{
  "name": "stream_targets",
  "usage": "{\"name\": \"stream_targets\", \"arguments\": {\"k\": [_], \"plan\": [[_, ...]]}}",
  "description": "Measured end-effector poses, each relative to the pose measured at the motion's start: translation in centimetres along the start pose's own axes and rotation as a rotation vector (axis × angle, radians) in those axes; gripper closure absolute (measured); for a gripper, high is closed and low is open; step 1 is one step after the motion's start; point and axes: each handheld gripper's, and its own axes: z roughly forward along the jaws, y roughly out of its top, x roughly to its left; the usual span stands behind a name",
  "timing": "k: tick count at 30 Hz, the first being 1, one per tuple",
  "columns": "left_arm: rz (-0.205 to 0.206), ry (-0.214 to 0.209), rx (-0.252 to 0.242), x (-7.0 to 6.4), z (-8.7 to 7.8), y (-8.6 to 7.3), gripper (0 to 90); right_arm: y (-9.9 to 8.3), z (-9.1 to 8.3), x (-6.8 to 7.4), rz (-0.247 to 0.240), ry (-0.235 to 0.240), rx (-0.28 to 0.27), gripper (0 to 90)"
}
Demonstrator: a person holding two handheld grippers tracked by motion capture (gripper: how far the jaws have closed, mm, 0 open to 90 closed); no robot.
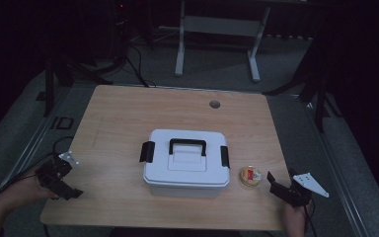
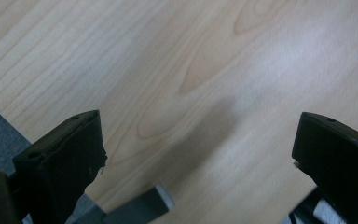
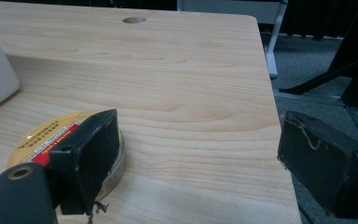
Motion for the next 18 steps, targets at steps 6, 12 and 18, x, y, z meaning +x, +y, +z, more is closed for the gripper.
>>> {"name": "stream_targets", "arguments": {"k": [6, 12, 18], "plan": [[0.021, -0.007, 0.058, 0.1, -0.6, 0.6, 1.8, 0.0, 0.0, 0.0, -0.003, 0.004, 0.003, 12.3], [0.076, -0.029, 0.176, -0.6, -0.8, 1.4, 3.2, 0.0, 0.0, 0.0, -0.002, 0.006, 0.004, 12.3], [0.101, -0.036, 0.252, -1.0, -1.2, 2.2, 3.3, 0.0, 0.0, 0.0, -0.001, 0.008, 0.002, 12.3]]}}
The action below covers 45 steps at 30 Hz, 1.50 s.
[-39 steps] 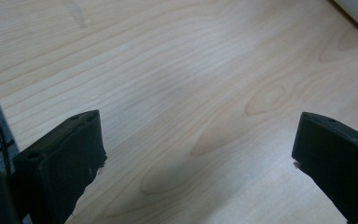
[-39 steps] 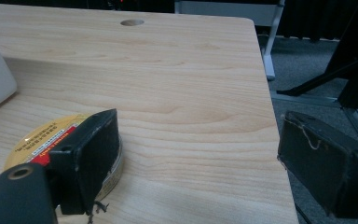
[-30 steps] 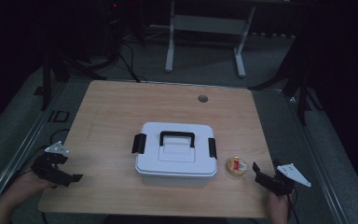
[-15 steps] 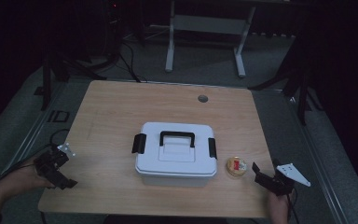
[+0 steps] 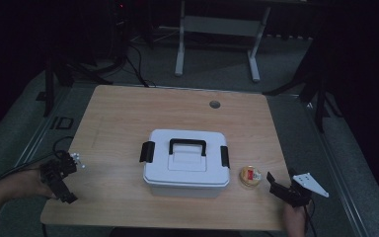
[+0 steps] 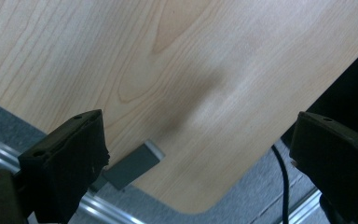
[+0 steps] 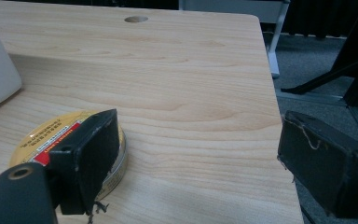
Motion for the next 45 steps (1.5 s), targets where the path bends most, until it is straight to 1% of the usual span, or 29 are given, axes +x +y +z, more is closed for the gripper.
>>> {"name": "stream_targets", "arguments": {"k": [1, 2, 3, 4, 5, 7, 8, 9, 10, 11, 12, 14, 17, 21, 22, 24, 26, 29, 34, 38, 39, 41, 45], "plan": [[0.002, -0.004, 0.009, 0.0, -0.1, 0.1, 3.3, 0.0, 0.0, 0.0, 0.001, 0.001, 0.0, 12.3], [0.008, 0.005, 0.011, -0.1, -0.2, 0.2, 3.3, 0.0, 0.0, 0.0, 0.001, 0.001, 0.0, 12.3], [0.008, 0.008, 0.003, -0.1, -0.4, 0.3, 3.3, 0.0, 0.0, 0.0, 0.002, 0.002, 0.001, 12.3], [0.006, 0.004, -0.01, -0.2, -0.7, 0.4, 3.3, 0.0, 0.0, 0.0, 0.001, 0.002, 0.0, 12.3], [0.009, 0.01, -0.029, -0.2, -0.9, 0.5, 3.3, 0.0, 0.0, 0.0, 0.001, 0.004, 0.002, 12.3], [0.012, -0.009, -0.069, -0.3, -1.5, 0.6, 3.3, 0.0, 0.0, 0.0, 0.001, 0.004, 0.003, 12.3], [0.02, -0.002, -0.077, -0.4, -1.7, 0.7, 3.3, 0.0, 0.0, 0.0, 0.001, 0.004, 0.003, 12.3], [0.019, -0.011, -0.081, -0.5, -1.8, 0.8, 3.3, 0.0, 0.0, 0.0, 0.001, 0.003, 0.004, 12.3], [0.032, -0.012, -0.08, -0.6, -1.9, 0.9, 3.3, 0.0, 0.0, 0.0, 0.001, 0.004, 0.003, 12.3], [0.036, 0.0, -0.079, -0.8, -2.1, 1.1, 3.3, 0.0, 0.0, 0.0, 0.001, 0.004, 0.003, 12.3], [0.04, -0.002, -0.081, -0.9, -2.2, 1.2, 3.3, 0.0, 0.0, 0.0, 0.002, 0.004, 0.004, 12.3], [0.06, 0.001, -0.094, -1.2, -2.7, 1.6, 3.3, 0.0, 0.0, 0.0, 0.001, 0.003, 0.002, 12.3], [0.073, 0.003, -0.112, -1.4, -3.6, 2.2, 3.3, 0.0, 0.0, 0.0, 0.002, 0.003, 0.004, 12.3], [0.099, 0.007, -0.11, -1.7, -4.5, 3.1, 3.3, 0.0, 0.0, 0.0, 0.003, 0.003, 0.004, 12.3], [0.113, 0.006, -0.106, -1.8, -4.7, 3.4, 3.3, 0.0, 0.0, 0.0, 0.003, 0.003, 0.005, 12.3], [0.127, 0.006, -0.106, -1.9, -5.1, 3.9, 3.3, 0.0, 0.0, 0.0, 0.002, 0.003, 0.004, 12.3], [0.136, 0.01, -0.114, -2.1, -5.6, 4.4, 3.3, 0.0, 0.0, 0.0, 0.003, 0.005, 0.003, 12.3], [0.157, 0.002, -0.132, -2.4, -6.1, 5.3, 3.3, 0.0, 0.0, 0.0, 0.003, 0.008, 0.004, 12.3], [0.201, -0.004, -0.142, -2.9, -7.0, 6.7, 3.3, 0.0, 0.0, 0.0, 0.002, 0.008, 0.005, 12.3], [0.224, 0.009, -0.146, -3.2, -7.7, 7.9, 3.3, 0.0, 0.0, 0.0, 0.002, 0.01, 0.005, 12.3], [0.232, 0.007, -0.145, -3.3, -7.9, 8.3, 3.3, 0.0, 0.0, 0.0, 0.003, 0.009, 0.005, 12.3], [0.245, 0.018, -0.142, -3.5, -8.1, 8.9, 3.3, 0.0, 0.0, 0.0, 0.002, 0.01, 0.004, 12.3], [0.269, 0.016, -0.152, -3.9, -8.8, 10.1, 3.3, 0.0, 0.0, 0.0, 0.005, 0.016, 0.008, 12.3]]}}
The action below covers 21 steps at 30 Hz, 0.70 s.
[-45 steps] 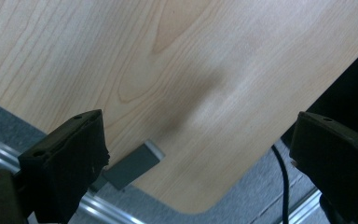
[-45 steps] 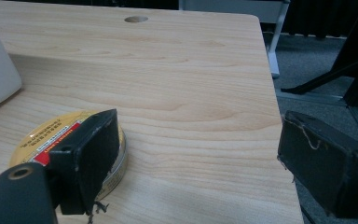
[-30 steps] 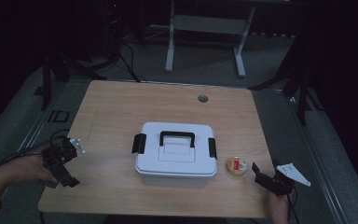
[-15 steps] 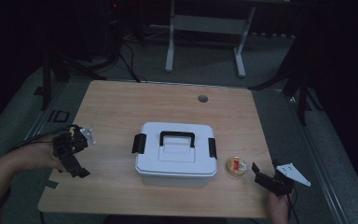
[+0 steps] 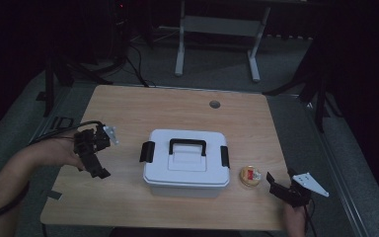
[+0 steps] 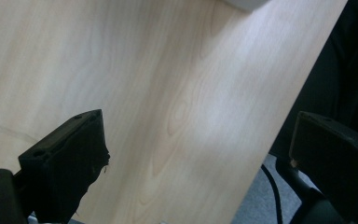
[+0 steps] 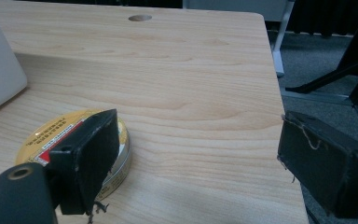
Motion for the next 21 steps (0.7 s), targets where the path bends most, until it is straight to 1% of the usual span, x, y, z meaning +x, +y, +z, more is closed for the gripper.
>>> {"name": "stream_targets", "arguments": {"k": [5, 15, 21], "plan": [[0.04, -0.004, -0.02, -0.2, -0.7, 1.9, 3.3, 0.0, 0.0, 0.0, -0.002, 0.005, 0.0, 12.3], [0.11, -0.007, 0.004, -0.7, -0.7, 5.8, 3.3, 0.0, 0.0, 0.0, 0.0, 0.009, 0.001, 12.3], [0.137, -0.017, 0.007, -0.8, -0.5, 7.7, 3.3, 0.0, 0.0, 0.0, -0.002, 0.013, 0.0, 12.3]]}}
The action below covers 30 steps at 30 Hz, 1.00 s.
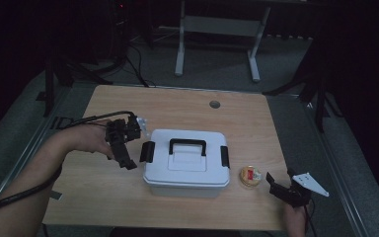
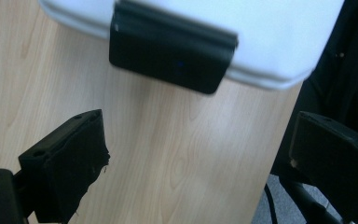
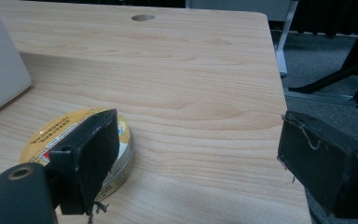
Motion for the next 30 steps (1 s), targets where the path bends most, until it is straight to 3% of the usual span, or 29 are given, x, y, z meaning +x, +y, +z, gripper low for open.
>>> {"name": "stream_targets", "arguments": {"k": [30], "plan": [[0.11, -0.033, -0.026, 0.6, 1.9, 7.1, 3.3, 0.0, 0.0, -0.1, 0.001, 0.015, 0.002, 12.3]]}}
